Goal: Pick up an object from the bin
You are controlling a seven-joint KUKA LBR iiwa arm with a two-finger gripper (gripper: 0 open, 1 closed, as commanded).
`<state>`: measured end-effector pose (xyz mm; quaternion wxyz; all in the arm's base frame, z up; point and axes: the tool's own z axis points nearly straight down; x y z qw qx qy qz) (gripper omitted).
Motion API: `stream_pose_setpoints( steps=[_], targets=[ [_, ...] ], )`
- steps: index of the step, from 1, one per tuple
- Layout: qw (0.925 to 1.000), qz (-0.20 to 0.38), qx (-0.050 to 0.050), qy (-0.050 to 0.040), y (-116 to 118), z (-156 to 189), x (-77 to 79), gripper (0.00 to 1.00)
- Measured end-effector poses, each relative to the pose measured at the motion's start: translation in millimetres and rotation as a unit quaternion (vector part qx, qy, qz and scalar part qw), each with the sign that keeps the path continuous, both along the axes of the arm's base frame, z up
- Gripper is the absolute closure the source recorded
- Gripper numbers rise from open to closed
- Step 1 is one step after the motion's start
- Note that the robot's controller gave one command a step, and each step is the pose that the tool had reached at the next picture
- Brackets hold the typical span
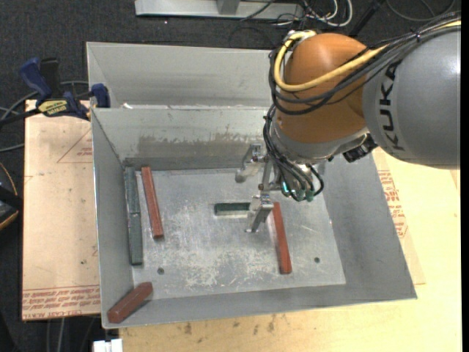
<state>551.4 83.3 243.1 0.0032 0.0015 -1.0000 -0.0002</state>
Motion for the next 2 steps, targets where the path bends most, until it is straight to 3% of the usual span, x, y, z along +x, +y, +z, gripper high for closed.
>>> stream_pose_setpoints(
  steps=[1, 2],
  targets=[
    [1.0, -0.001, 0.0, -0.0038, 0, 4, 1.5, 0.0],
    [0.9963, -0.085, 0.001, -0.0059, -14, -13, 4.3, 0.0]
  ],
)
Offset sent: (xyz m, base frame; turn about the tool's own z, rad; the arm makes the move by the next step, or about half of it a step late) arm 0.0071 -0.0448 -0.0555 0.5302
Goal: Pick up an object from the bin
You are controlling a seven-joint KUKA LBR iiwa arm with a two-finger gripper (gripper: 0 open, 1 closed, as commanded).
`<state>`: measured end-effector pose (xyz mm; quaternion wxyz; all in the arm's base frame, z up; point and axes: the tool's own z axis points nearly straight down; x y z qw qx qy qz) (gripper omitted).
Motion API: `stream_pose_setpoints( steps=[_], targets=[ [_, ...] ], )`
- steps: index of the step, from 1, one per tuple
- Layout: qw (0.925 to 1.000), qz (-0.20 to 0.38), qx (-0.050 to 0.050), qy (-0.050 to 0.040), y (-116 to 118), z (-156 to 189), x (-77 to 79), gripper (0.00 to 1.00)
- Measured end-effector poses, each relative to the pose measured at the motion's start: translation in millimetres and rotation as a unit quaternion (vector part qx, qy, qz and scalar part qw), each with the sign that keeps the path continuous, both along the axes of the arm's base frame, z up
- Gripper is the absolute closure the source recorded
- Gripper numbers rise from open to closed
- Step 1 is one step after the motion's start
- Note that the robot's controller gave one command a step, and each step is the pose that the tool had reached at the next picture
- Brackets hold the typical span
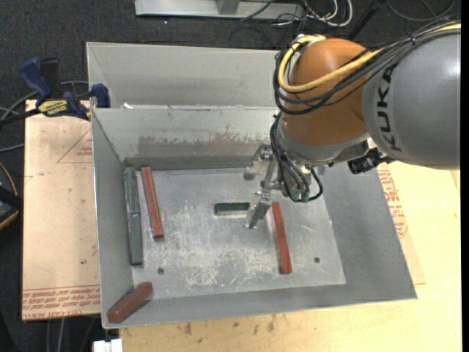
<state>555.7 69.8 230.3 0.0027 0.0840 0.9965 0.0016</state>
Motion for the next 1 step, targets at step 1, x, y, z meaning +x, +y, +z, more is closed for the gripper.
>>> stream_pose_setpoints(
  steps=[1],
  targets=[
    [0.9953, -0.096, -0.001, 0.0026, -21.6, -18.8, 11.6, 0.0]
  ],
)
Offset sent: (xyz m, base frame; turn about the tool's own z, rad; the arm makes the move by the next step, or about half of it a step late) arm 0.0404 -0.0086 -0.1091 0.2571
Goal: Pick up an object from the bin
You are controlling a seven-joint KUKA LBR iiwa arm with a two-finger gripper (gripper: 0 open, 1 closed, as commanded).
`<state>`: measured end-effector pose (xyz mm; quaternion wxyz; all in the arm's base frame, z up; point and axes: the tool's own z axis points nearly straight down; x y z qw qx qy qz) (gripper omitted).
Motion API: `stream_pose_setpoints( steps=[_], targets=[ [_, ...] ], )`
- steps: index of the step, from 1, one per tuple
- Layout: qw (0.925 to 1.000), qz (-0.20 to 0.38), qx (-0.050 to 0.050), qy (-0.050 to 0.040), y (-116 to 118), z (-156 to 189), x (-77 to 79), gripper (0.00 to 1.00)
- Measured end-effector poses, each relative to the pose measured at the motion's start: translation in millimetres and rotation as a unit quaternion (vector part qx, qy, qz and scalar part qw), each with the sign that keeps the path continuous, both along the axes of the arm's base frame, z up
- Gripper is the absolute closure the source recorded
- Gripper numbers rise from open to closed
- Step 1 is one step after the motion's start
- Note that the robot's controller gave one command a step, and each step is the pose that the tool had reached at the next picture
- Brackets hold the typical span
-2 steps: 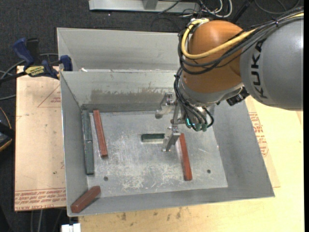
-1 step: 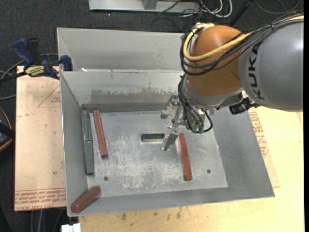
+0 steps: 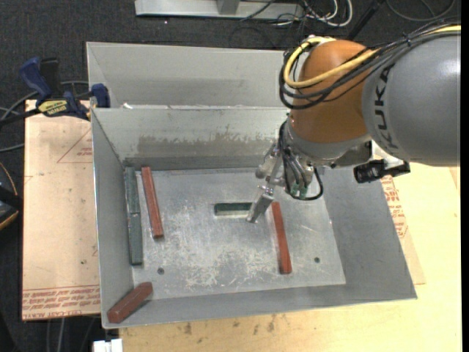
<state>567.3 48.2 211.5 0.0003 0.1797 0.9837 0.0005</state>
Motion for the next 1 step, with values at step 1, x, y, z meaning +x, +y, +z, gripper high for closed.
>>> stream_pose_setpoints(
  steps=[1],
  targets=[
    [0.9995, -0.031, 0.0, 0.0006, 13.7, -91.2, 28.5, 1.0]
  ],
)
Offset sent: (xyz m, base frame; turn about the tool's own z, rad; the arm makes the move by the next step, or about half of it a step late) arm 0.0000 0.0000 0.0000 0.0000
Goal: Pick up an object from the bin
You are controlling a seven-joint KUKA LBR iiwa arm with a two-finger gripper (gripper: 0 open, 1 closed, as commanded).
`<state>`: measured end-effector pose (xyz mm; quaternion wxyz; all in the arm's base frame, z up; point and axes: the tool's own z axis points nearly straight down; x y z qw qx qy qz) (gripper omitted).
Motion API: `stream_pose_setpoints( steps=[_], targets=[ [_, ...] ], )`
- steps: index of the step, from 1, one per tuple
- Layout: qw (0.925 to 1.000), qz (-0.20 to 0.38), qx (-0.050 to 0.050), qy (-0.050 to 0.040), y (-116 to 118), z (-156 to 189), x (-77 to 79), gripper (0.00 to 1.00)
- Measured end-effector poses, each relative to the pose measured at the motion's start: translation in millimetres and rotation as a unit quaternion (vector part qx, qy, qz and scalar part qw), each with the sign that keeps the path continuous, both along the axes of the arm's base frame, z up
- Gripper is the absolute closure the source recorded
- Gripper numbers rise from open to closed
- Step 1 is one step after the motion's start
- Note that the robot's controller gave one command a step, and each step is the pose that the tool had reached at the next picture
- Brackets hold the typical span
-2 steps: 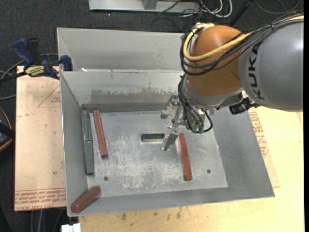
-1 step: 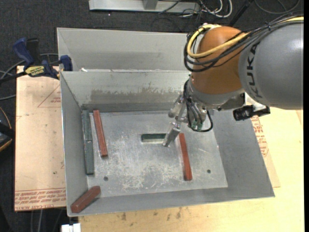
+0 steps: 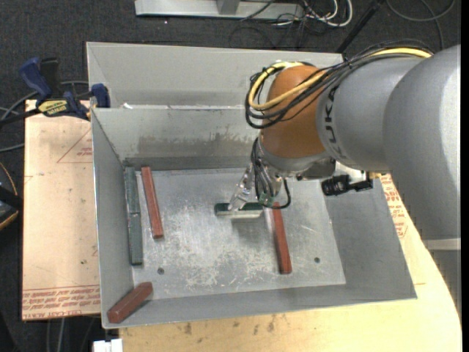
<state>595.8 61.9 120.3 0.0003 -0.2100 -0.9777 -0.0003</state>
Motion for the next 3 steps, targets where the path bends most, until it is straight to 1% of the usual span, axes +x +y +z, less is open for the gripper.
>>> stream_pose_setpoints(
  steps=[1, 2, 3],
  targets=[
    [1.0, 0.0, 0.0, -0.0006, 0, 0, 0.5, 0.0],
    [1.0, 0.0, 0.0, -0.0006, 0, 0, 0.5, 0.0],
    [0.9935, 0.114, 0.001, -0.0072, -7, -41, 10.9, 1.0]
  ],
)
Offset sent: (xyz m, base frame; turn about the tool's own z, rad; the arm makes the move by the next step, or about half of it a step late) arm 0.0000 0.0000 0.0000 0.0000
